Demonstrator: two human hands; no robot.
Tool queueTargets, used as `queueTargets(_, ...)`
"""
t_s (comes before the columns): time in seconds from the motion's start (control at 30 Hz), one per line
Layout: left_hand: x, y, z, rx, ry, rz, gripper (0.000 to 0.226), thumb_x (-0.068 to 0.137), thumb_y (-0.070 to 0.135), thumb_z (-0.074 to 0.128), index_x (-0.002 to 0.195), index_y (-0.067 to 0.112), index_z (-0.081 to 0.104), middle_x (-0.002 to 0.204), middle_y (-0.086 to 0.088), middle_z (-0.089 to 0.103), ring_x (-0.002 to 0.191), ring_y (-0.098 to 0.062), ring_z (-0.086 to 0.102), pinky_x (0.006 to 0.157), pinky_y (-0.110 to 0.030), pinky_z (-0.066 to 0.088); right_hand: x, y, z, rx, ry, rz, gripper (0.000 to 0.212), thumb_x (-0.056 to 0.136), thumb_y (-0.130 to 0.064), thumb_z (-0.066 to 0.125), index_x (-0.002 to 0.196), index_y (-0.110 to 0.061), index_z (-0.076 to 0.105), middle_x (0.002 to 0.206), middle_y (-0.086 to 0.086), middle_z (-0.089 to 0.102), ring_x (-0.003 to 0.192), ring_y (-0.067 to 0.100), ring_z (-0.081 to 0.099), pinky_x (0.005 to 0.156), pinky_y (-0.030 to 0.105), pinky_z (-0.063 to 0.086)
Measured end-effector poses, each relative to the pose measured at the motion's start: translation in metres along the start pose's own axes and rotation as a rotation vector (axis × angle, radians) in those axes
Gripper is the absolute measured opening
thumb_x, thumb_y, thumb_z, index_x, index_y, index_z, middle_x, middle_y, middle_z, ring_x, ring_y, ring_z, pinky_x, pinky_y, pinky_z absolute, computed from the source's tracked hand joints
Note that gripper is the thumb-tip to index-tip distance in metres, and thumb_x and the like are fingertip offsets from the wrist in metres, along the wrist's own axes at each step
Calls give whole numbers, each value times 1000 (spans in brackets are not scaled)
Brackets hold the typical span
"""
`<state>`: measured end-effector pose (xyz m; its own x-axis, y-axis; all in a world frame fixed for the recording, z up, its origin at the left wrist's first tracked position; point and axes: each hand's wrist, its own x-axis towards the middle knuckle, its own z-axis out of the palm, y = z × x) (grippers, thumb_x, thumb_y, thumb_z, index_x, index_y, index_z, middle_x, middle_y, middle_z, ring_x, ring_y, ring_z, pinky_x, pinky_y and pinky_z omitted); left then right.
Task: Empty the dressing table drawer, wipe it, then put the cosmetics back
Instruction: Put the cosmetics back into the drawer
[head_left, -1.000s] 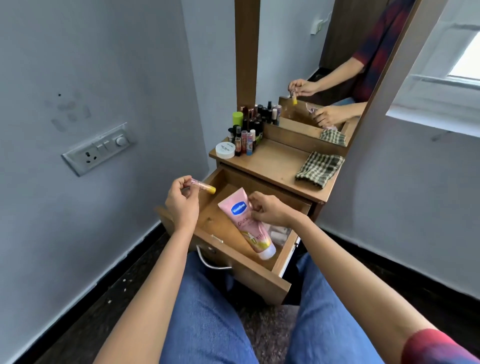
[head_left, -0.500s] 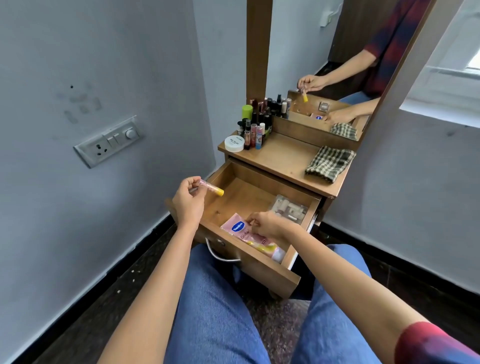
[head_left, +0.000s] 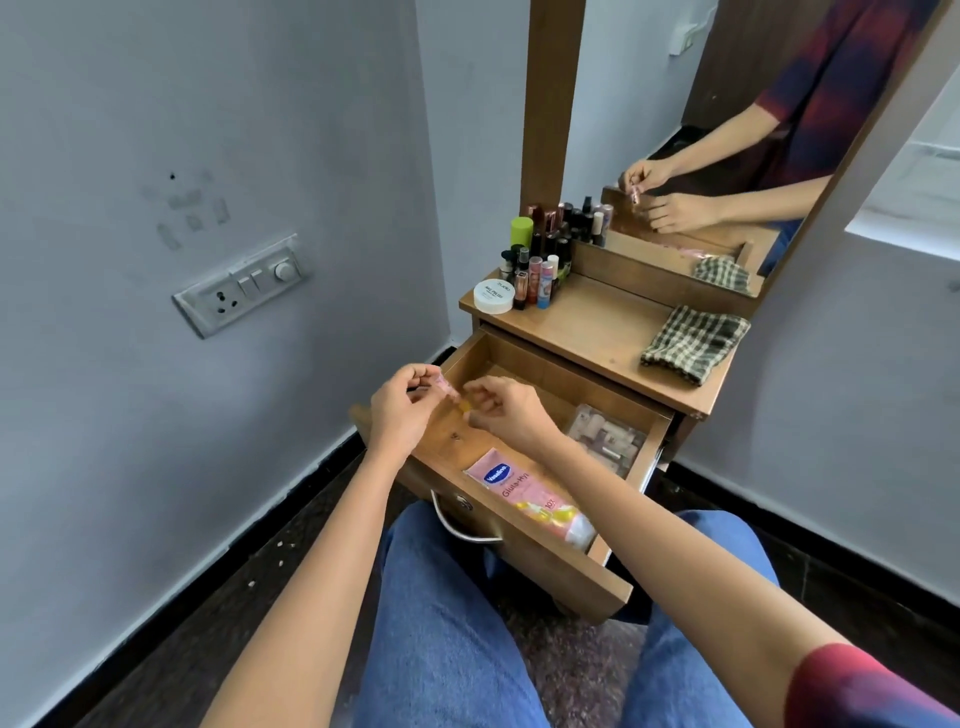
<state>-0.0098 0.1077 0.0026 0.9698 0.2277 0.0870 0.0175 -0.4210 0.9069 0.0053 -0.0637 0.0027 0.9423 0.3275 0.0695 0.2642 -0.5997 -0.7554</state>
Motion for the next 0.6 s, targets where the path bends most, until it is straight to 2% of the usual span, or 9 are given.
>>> queueTargets(0.1, 3, -1, -1, 18, -37, 11, 18, 86, 26, 69, 103, 30, 64, 100, 12, 68, 97, -6, 64, 86, -27, 54, 8, -4, 16, 117, 18, 33, 27, 84, -13, 72, 110, -11, 66, 101, 3, 68, 89, 11, 65, 83, 21, 54)
queueTargets(0.2, 5, -5, -4, 39, -41, 10, 20, 86, 26, 69, 106, 27, 66, 101, 13, 68, 97, -4, 63, 84, -22, 52, 13, -3, 30, 238, 23, 83, 15, 88, -12, 68, 102, -11, 64, 93, 4, 70, 81, 11, 68, 70, 13, 54)
queueTargets(0.27, 8, -9, -7, 47, -30, -3, 19, 86, 28, 69, 105, 27, 67, 99, 15, 68, 95, -3, 63, 80, -17, 51, 16, -3, 40, 265, 6, 94, 10, 91, -12, 65, 100, -15, 61, 94, 5, 70, 84, 14, 69, 73, 17, 54)
queueTargets(0.37, 16, -11, -9, 67, 47, -17, 16, 90, 28, 63, 105, 25, 67, 92, 18, 66, 88, 0, 62, 75, -14, 48, 22, -1, 55, 196, -14, 89, 15, 92, -8, 61, 98, -21, 55, 99, 3, 67, 91, 17, 66, 82, 24, 53)
queueTargets(0.5, 33, -14, -12, -199, 264, -147, 15, 95, 15, 55, 105, 17, 66, 102, 0, 69, 84, -5, 66, 78, -22, 56, 29, 11, 73, 70, -88, 82, 18, 88, -3, 60, 106, -9, 58, 107, 10, 65, 98, 25, 61, 89, 40, 51)
queueTargets(0.6, 39, -20, -14, -333, 332, -219, 16, 95, 10, 54, 107, 10, 66, 103, -6, 68, 86, -9, 67, 75, -18, 56, 30, 20, 81, 46, -144, 71, 21, 88, -2, 60, 108, -10, 60, 109, 8, 65, 101, 23, 61, 90, 37, 51)
